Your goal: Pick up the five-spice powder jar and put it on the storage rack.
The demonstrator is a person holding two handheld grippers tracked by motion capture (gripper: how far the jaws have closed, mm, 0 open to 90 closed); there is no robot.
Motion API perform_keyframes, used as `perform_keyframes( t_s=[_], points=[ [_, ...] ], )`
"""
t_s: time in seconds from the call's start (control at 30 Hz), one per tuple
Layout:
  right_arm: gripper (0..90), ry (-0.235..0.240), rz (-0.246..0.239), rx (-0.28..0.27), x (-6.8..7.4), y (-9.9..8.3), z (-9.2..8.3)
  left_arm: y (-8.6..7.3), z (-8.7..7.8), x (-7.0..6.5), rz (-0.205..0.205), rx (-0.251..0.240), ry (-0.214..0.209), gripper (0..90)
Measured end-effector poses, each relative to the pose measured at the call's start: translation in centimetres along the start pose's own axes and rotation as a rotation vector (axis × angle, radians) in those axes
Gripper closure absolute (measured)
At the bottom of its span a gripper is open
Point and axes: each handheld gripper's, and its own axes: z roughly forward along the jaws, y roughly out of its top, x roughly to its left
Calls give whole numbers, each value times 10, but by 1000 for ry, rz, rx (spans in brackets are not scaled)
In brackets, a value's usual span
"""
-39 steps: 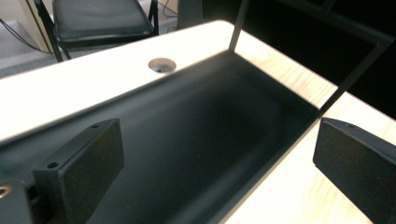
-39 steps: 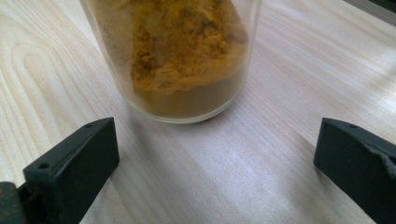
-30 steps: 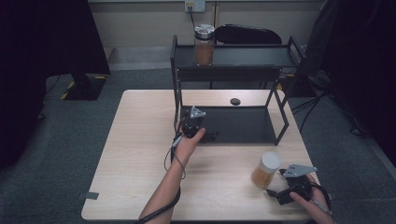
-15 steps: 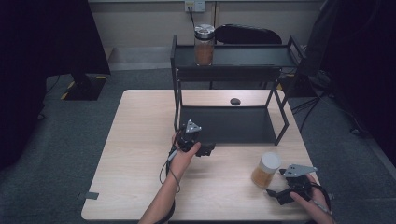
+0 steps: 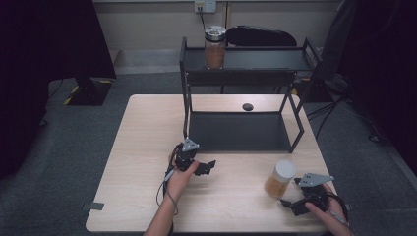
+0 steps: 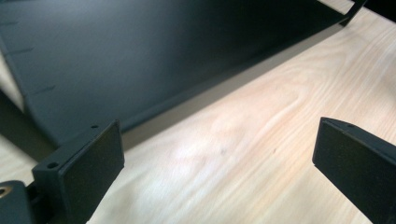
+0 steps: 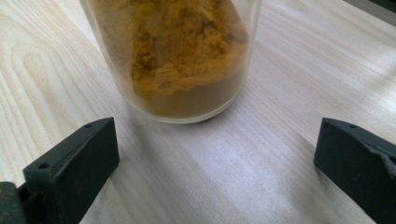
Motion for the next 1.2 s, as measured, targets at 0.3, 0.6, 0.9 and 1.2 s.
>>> perform_keyframes(
  t_s=[0.3, 0.6, 0.9, 1.2],
  points=[
    [0, 0, 0, 0, 0, 0, 0, -21, -20, 0, -1, 10, 34, 18],
    [0, 0, 0, 0, 0, 0, 0, -37, -41, 5, -18, 33, 79, 18],
    [0, 0, 0, 0, 0, 0, 0, -51, -58, 6, -30, 53, 126, 19],
    [0, 0, 0, 0, 0, 0, 0, -48, -64, -1, -13, 128, 170, 13]
  ],
)
